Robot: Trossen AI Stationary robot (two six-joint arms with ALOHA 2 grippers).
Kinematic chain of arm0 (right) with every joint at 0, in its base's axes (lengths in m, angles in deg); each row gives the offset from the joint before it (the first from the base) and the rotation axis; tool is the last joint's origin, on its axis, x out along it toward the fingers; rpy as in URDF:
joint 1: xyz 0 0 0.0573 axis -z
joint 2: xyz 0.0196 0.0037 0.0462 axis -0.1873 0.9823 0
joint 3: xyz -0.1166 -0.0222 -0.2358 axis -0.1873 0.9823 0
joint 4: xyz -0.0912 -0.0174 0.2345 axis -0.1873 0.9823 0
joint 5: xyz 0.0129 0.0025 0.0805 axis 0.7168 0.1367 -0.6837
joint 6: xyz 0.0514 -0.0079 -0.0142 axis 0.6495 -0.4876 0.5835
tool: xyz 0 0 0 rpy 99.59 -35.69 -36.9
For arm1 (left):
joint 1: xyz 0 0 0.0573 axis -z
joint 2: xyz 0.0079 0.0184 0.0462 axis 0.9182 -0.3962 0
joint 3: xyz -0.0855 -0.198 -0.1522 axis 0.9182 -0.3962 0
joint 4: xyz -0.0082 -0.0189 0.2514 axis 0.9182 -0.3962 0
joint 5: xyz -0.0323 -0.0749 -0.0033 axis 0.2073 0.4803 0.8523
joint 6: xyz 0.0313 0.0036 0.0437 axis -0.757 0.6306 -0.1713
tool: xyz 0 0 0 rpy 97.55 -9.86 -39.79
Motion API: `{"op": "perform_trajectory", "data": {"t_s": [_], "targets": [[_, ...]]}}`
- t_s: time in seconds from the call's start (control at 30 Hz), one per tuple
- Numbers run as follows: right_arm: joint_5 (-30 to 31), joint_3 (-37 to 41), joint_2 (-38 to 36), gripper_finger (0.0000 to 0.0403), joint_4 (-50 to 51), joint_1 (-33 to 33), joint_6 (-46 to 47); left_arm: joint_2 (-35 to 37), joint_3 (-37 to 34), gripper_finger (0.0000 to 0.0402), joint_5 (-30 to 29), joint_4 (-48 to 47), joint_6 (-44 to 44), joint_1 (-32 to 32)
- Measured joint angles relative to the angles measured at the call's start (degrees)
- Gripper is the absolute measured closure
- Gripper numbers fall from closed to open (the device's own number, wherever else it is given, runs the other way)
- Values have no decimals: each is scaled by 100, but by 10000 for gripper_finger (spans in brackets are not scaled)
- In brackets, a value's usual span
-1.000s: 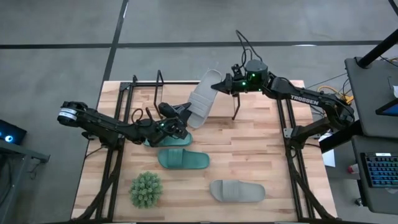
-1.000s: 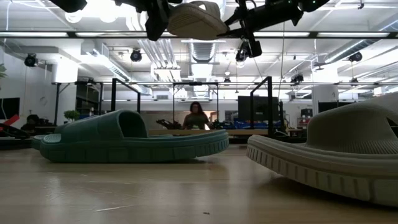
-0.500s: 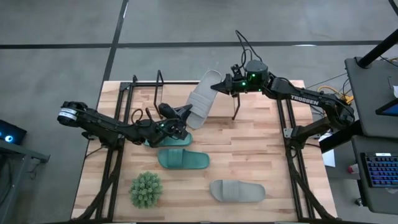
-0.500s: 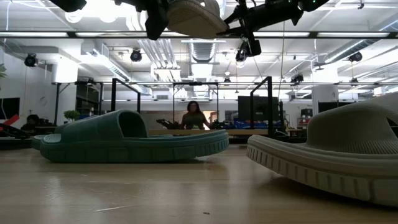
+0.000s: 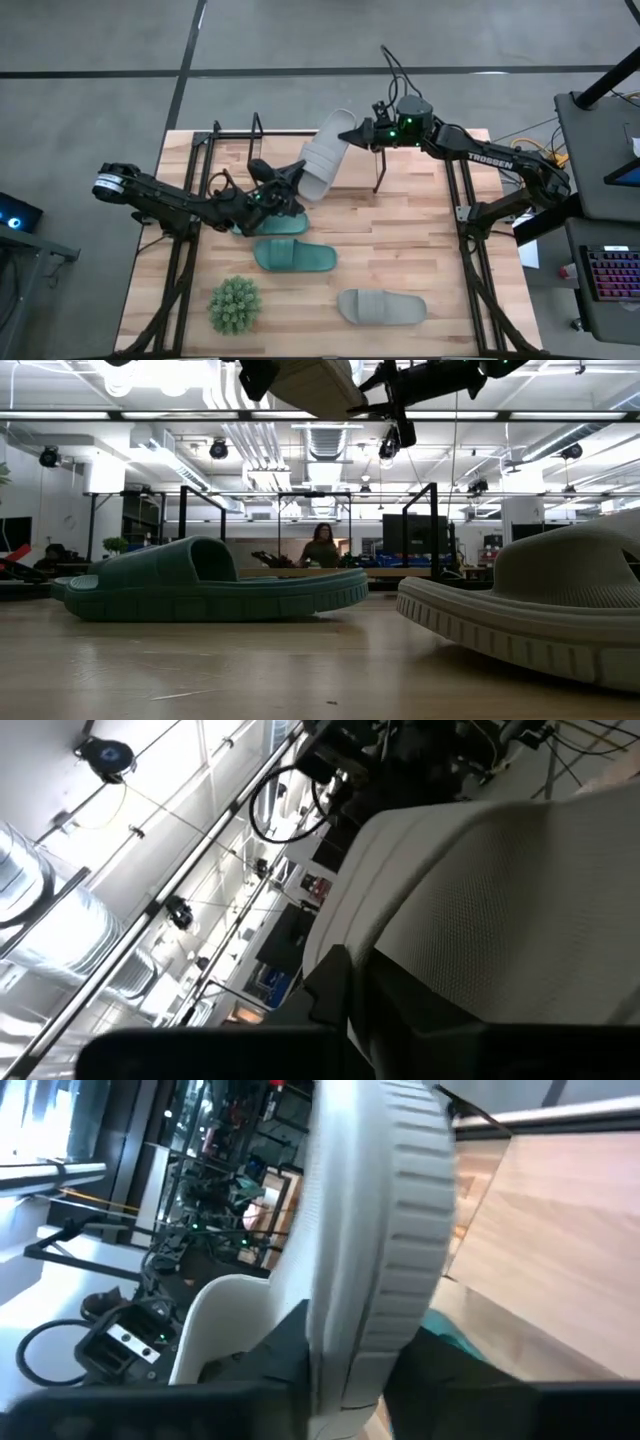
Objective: Pick and place slides into the shelf
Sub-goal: Put the top gray slipper on the shelf
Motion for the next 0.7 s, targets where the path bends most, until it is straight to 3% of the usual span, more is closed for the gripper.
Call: {"op": "perform_trajectory", "data": {"t_s": [0.13,0.27,0.7], "targets": [[12,0,-2,236,-58,-12,-5,0,-5,400,-236,-95,33,-13],[17,0,-2,201,-91,-11,-204,0,-9,401,-306,-107,34,-15],[436,-389,-74,188,-94,182,-833,4,-113,401,-1208,-119,55,-8]]}}
